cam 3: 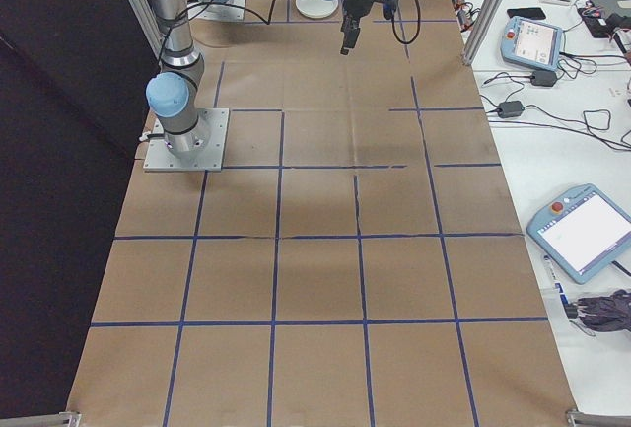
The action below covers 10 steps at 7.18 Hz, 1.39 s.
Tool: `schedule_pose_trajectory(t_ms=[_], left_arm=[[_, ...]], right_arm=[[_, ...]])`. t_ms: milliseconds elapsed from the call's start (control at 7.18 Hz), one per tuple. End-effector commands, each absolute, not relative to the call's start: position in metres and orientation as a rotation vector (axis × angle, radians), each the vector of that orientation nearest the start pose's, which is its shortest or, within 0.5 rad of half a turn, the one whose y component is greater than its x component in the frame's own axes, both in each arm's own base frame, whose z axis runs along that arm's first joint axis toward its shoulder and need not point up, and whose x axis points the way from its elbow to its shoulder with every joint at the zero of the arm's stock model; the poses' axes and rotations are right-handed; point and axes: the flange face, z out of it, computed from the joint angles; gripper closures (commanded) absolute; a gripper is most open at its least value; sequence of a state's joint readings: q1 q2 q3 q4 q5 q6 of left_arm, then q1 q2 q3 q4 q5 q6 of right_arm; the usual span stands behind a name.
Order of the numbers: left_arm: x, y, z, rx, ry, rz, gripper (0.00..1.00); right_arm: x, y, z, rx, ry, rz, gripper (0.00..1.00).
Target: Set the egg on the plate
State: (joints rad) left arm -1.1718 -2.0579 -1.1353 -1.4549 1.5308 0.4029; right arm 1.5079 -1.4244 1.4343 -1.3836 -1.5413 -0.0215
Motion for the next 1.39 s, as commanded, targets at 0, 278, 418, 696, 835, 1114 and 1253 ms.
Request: schedule_pose_trajectory(t_ms=[0,278,418,696,835,1114,1253], left_arm=[[0.152,-0.704,0.362,0.102,3.189,0.024,0.01],[0.147,-0.696,0.308,0.099,3.189,0.024,0.03],[0.145,-0.692,0.273,0.1,3.177,-0.013,0.03],[0.149,-0.696,0.239,0.102,3.159,-0.009,0.04],[0.149,-0.696,0.226,0.099,3.167,0.017,0.1],[0.149,-0.696,0.226,0.092,3.166,0.019,0.21],[0.149,-0.696,0.228,0.09,3.165,0.014,0.23]], right_arm=[[0.102,-0.54,0.462,0.068,3.089,0.302,0.0],[0.103,-0.54,0.462,0.069,3.087,0.302,0.0],[0.103,-0.54,0.462,0.069,3.087,0.302,0.0],[0.103,-0.54,0.461,0.069,3.087,0.304,0.0],[0.103,-0.54,0.461,0.069,3.087,0.304,0.0],[0.102,-0.54,0.462,0.068,3.089,0.302,0.0],[0.102,-0.54,0.462,0.068,3.089,0.302,0.0]])
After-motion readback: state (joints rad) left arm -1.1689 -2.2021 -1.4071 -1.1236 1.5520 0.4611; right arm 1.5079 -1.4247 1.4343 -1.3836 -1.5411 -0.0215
